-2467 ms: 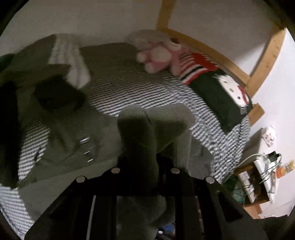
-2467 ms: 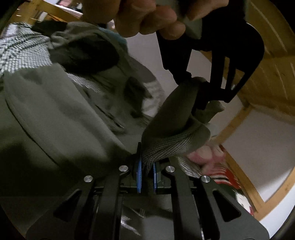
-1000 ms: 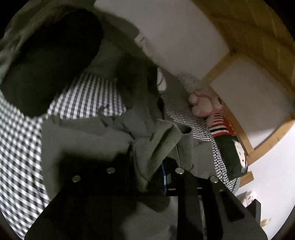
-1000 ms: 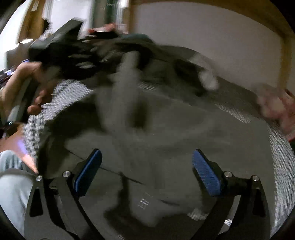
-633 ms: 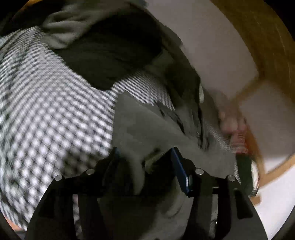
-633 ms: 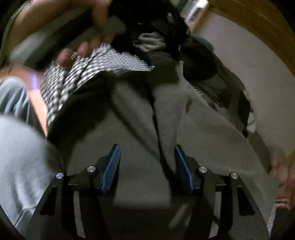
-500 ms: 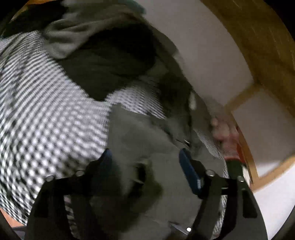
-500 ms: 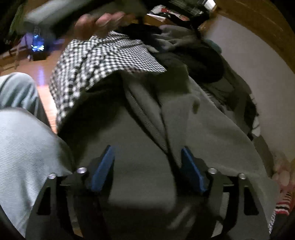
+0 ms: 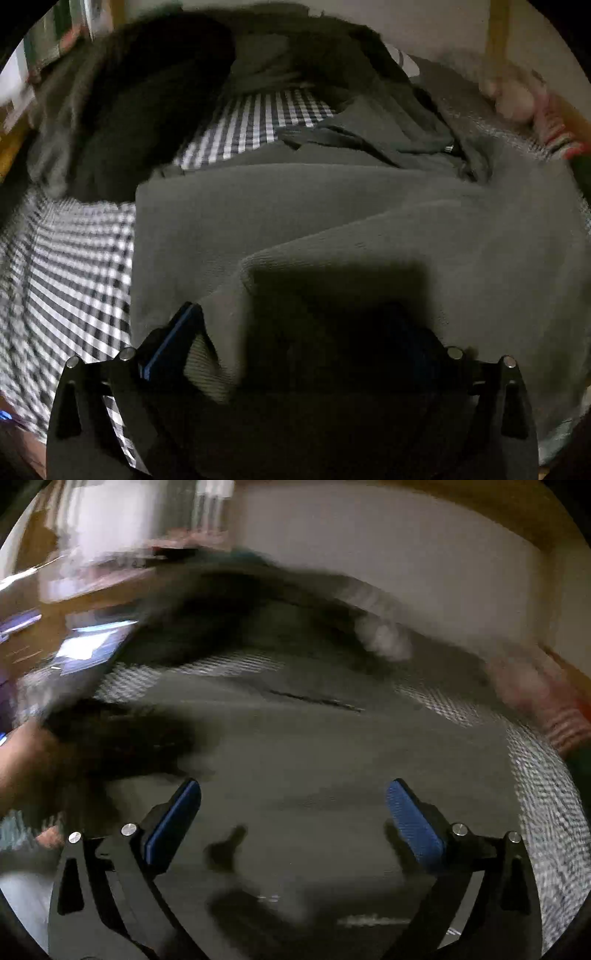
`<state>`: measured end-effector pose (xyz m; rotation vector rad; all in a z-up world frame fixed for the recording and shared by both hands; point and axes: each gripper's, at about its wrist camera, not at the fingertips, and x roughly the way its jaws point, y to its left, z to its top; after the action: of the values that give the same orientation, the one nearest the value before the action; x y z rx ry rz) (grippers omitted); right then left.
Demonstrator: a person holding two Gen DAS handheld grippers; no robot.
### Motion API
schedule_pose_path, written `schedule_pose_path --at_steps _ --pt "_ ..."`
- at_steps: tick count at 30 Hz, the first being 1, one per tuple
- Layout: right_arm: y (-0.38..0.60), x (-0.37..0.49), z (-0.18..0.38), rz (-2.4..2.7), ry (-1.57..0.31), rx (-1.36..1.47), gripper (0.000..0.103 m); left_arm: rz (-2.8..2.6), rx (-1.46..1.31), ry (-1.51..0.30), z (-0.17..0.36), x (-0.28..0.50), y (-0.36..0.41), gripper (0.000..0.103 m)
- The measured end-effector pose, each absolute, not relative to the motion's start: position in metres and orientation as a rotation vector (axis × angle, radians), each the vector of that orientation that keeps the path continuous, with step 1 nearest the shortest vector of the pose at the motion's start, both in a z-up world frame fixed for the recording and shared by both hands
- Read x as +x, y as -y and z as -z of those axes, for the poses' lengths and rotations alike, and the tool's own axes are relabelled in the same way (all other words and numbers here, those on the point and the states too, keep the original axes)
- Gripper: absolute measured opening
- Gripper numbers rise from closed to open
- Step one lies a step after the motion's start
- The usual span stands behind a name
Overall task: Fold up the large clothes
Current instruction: 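Fold the grasped side over the body and release both grippers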
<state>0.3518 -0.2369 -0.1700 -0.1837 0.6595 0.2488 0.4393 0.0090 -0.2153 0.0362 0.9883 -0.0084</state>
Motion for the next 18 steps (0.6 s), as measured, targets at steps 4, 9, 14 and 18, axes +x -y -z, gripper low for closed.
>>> schedule_pose_path --at_steps 4,9,14,18 --pt "0.284 0.409 0.216 -0.148 -0.918 -0.18 0.1 -0.018 0.026 -0.924 0.215 0.429 -0.011 0.098" --pt "0.278 0.41 0.21 -0.126 -0.908 -0.197 0.1 -0.021 0.035 -0.886 0.219 0.43 -0.003 0.099" --pt "0.26 0.393 0.213 -0.12 -0.889 -0.233 0.1 -0.026 0.043 -0.875 0.219 0.429 -0.002 0.099" --pt "0.26 0.39 0.213 -0.11 -0.873 -0.234 0.1 -0.028 0.049 -0.865 0.224 0.434 0.001 0.099"
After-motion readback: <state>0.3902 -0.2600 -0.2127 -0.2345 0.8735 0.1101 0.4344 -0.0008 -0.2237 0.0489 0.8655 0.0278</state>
